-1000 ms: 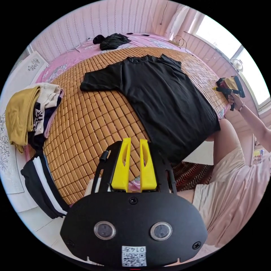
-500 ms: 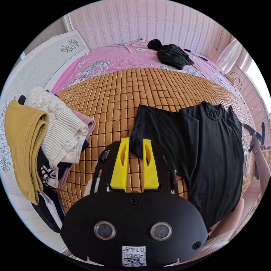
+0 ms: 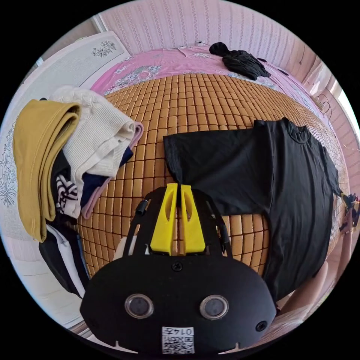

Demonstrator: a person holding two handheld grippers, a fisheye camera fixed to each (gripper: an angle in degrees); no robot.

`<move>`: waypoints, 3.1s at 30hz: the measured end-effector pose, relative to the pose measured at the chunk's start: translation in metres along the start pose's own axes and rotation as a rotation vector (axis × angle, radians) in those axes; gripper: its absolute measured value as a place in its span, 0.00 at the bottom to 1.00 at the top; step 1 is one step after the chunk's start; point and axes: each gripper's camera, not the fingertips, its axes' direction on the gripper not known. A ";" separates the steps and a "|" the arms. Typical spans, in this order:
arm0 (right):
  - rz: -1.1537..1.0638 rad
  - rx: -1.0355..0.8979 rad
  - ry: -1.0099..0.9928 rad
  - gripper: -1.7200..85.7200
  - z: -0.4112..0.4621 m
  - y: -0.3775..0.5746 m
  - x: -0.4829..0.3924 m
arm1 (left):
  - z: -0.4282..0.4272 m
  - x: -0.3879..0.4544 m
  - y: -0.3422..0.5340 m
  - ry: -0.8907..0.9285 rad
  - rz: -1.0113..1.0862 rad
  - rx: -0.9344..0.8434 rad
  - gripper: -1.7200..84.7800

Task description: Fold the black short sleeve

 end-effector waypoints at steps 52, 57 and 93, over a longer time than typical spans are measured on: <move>-0.417 0.040 0.003 0.03 0.033 -0.010 -0.097 | -0.030 0.166 0.068 0.397 0.475 0.213 0.10; -0.651 -0.076 -0.180 0.03 0.070 0.011 -0.231 | -0.011 0.012 0.103 0.264 0.065 0.209 0.10; -0.687 -0.305 -0.124 0.10 0.146 0.159 -0.382 | -0.002 -0.124 0.216 0.391 0.049 0.183 0.09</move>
